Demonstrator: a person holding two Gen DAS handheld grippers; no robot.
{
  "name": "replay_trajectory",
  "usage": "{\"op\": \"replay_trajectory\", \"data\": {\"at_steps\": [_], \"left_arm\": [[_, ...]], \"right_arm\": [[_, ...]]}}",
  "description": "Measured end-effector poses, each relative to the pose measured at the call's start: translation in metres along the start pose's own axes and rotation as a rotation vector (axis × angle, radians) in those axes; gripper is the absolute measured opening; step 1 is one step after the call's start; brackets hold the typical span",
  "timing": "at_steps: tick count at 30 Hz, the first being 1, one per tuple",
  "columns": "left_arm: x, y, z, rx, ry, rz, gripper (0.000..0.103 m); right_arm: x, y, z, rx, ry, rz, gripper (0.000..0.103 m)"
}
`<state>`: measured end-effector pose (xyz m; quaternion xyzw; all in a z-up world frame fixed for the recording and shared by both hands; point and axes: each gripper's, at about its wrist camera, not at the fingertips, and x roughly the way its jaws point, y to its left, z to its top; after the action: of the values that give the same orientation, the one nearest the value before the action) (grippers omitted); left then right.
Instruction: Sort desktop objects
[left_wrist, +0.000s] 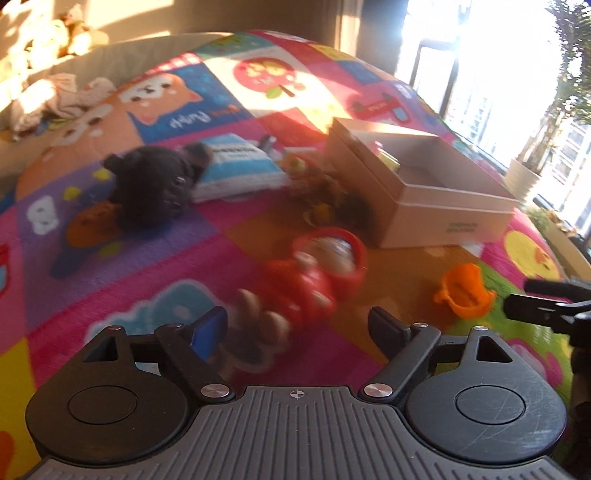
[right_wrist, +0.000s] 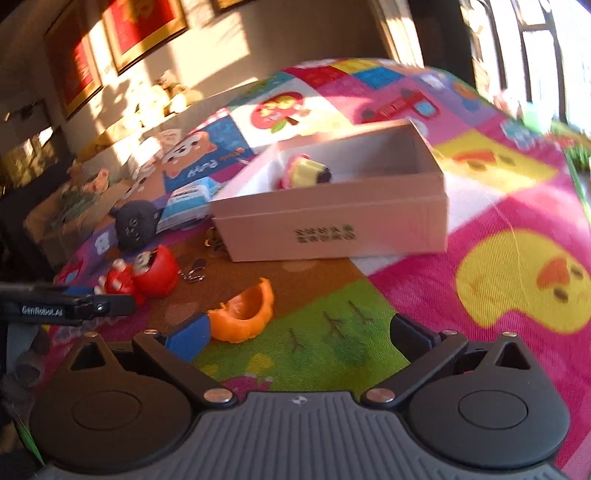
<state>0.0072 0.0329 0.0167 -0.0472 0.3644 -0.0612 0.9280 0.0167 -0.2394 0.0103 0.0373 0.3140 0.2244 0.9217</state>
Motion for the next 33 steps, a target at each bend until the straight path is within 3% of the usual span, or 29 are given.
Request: {"op": "replay_trajectory", "data": {"at_steps": [2,5,9,11,15,17,20,25,33], "left_arm": [[0.002,-0.004,-0.003,0.008,0.006,-0.019,0.089],[0.003,-0.007,-0.008,0.010,0.013,-0.047,0.089],[-0.001,-0.011,-0.013,0.027,0.019,-0.098,0.089],[-0.004,-0.014,-0.016,0.043,0.024,-0.136,0.090],[-0.010,-0.024,-0.021,0.079,0.031,-0.246,0.091],[-0.015,-0.030,-0.021,0.123,0.013,-0.263,0.092],[-0.022,-0.033,-0.015,0.163,-0.040,-0.190,0.093],[-0.013,-0.038,-0.004,0.213,-0.103,0.025,0.093],[0.015,-0.036,0.009,0.256,-0.111,0.084,0.093]], "right_arm": [[-0.002,0.017,0.002,-0.100,-0.012,-0.002,0.102],[0.005,0.038,0.008,-0.205,0.007,0.013,0.090],[0.028,0.044,0.016,-0.237,0.076,0.018,0.074],[0.037,0.042,0.018,-0.232,0.103,0.016,0.055],[0.033,0.036,0.018,-0.201,0.094,0.002,0.056],[0.026,0.034,0.016,-0.201,0.086,-0.013,0.056],[0.016,0.029,0.011,-0.196,0.092,-0.028,0.056],[0.007,0.021,0.001,-0.167,0.116,-0.046,0.056],[0.005,0.021,-0.005,-0.163,0.114,-0.046,0.054]]}}
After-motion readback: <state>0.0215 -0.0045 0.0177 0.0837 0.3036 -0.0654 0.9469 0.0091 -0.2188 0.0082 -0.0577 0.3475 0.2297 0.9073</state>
